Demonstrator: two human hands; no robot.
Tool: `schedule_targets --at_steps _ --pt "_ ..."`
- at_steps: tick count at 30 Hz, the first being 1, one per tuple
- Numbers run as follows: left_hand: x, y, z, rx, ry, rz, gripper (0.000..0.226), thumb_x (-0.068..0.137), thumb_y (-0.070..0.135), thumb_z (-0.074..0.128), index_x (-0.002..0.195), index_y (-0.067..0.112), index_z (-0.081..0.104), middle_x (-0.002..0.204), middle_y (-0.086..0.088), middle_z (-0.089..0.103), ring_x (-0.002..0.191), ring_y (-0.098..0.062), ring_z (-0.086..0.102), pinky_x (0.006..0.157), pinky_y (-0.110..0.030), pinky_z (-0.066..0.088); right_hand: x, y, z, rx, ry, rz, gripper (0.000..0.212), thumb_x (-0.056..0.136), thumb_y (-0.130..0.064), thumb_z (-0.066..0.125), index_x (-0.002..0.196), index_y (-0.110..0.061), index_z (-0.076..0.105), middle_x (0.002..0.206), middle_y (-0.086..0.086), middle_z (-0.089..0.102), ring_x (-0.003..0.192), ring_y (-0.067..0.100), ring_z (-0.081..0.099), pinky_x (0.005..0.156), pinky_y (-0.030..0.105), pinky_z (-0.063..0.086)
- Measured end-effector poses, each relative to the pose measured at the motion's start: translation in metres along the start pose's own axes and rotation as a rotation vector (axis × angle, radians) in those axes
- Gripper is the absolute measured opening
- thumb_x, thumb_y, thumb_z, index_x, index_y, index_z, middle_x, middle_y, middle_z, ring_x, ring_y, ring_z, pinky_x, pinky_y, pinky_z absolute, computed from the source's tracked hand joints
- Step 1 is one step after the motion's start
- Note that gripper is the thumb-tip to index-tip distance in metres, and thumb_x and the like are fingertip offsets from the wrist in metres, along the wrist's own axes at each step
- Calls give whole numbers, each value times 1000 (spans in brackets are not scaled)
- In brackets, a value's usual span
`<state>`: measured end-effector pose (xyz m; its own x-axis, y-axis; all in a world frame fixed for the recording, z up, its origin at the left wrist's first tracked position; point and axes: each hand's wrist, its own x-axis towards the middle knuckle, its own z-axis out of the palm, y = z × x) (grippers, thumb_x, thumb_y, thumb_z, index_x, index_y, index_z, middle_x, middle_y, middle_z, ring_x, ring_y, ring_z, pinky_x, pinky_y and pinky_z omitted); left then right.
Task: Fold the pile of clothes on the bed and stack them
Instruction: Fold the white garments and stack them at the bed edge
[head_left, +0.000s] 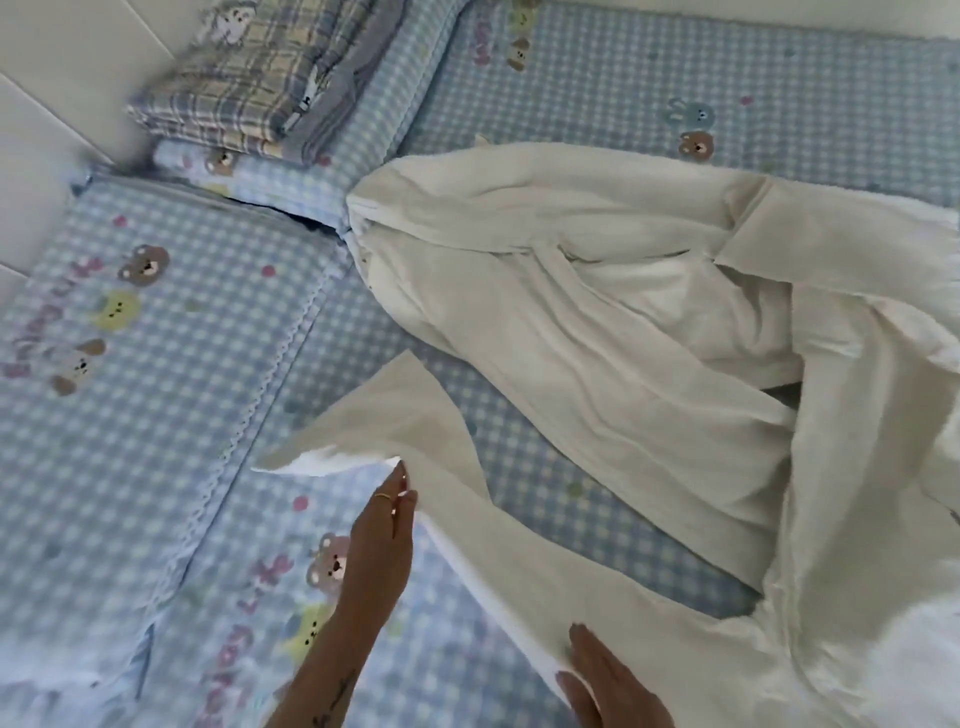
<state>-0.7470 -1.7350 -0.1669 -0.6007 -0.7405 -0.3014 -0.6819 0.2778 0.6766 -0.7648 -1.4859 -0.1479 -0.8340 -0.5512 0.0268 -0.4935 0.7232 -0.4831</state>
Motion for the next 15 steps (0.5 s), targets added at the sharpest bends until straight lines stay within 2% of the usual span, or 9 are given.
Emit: schedule_targets --at_steps 1,3,4,5,7,9,12,14,15 --pt "4 -9 0 20 -70 -2 31 97 9 46 126 7 56 129 -2 58 117 -18 54 98 -26 40 5 4 10 85 -70 52 48 102 -35 25 97 -18 70 81 -6 73 74 11 69 73 2 44" --pt "15 -26 -3 136 -5 25 40 94 -1 46 133 6 50 137 -8 52 128 -22 45 105 -28 33 26 13 24 126 -171 112 35 94 -31 52 102 -3 72 98 10 73 78 19 73 62 22 54" --pt "22 -34 -6 219 60 48 46 89 -7 49 135 3 47 138 -14 49 130 -27 43 107 -34 31 40 19 33 96 -229 150 33 91 -25 60 112 -1 67 113 13 68 92 22 71 68 26 56" --pt "29 -40 -10 329 109 87 55 84 -13 54 136 1 44 138 -19 46 131 -33 40 109 -39 31 53 22 43 44 -275 137 40 91 -23 57 125 -2 58 131 13 57 113 23 63 85 29 53" --pt "48 -54 -19 577 158 173 76 71 -16 65 140 3 39 144 -27 35 134 -41 33 109 -46 32 72 29 67 -30 -459 78 51 100 -32 35 145 -9 33 152 5 31 140 16 32 112 25 28" --pt "71 -64 -28 683 166 220 83 65 -15 70 140 5 40 147 -29 30 137 -42 30 110 -46 31 89 31 88 32 -578 80 50 102 -33 31 147 -12 24 151 2 33 138 14 30 111 24 23" --pt "103 -72 -38 658 157 276 67 66 -13 71 127 1 48 133 -20 50 128 -36 45 112 -44 30 104 25 103 92 -663 71 52 98 -36 42 145 -17 29 135 1 49 124 17 45 100 23 32" --pt "125 -67 -48 659 188 273 61 67 -11 70 124 1 51 111 -15 63 110 -32 58 112 -43 29 114 27 97 132 -589 83 39 95 -29 51 130 -13 49 116 3 57 109 21 55 85 21 34" --pt "136 -63 -53 704 207 294 56 69 -10 70 122 2 54 102 -14 66 102 -32 61 111 -45 31 119 32 90 151 -475 104 27 93 -23 55 116 -9 57 105 6 60 100 23 59 79 23 34"
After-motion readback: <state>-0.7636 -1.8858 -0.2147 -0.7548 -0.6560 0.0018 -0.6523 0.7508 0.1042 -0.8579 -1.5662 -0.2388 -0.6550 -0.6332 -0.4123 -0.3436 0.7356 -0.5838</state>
